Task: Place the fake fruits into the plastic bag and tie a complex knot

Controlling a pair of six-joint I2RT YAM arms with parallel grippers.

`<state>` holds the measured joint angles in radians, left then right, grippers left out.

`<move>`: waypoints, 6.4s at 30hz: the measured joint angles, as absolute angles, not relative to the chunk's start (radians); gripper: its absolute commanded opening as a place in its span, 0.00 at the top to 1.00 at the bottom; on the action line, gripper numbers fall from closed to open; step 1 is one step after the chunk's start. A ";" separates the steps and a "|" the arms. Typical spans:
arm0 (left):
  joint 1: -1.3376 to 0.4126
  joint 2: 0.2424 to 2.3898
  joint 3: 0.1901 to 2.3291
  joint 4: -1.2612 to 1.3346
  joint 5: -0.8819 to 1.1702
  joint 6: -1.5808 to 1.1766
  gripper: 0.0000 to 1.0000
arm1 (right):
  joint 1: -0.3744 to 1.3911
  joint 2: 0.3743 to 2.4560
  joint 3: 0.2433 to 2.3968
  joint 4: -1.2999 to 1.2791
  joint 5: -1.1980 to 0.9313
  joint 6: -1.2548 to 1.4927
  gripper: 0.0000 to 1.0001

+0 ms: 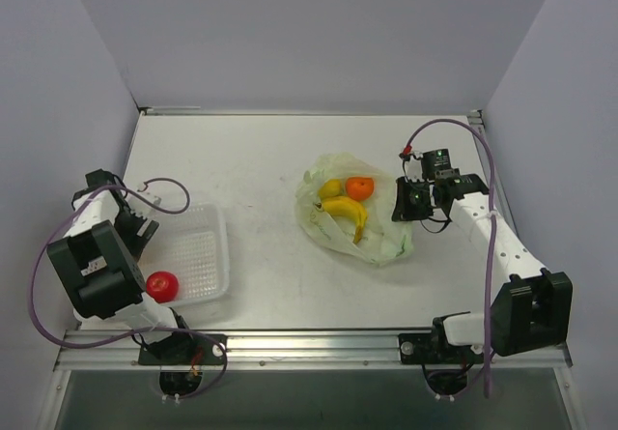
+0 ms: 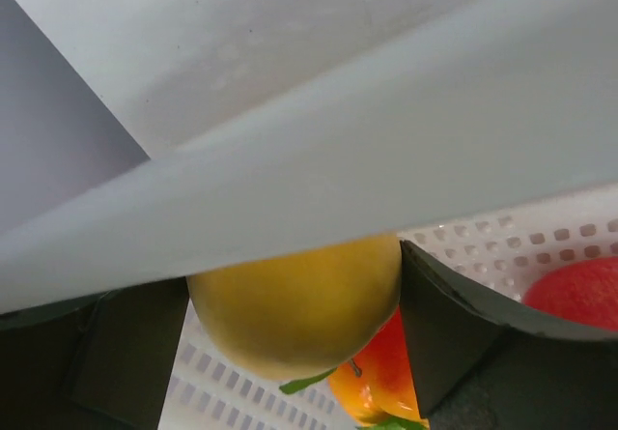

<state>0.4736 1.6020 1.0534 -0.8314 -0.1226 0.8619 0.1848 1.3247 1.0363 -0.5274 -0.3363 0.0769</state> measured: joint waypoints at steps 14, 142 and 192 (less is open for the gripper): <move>0.049 1.338 1.325 -1.041 0.166 0.779 0.45 | 0.184 1.325 1.036 -0.528 -0.338 0.074 1.00; -0.857 1.994 1.763 -0.305 0.469 0.390 0.15 | 0.099 1.295 1.105 -0.539 -0.266 0.164 1.00; 0.244 1.310 0.952 -1.297 -0.016 0.698 0.03 | 0.099 1.292 1.105 -0.505 -0.225 0.135 1.00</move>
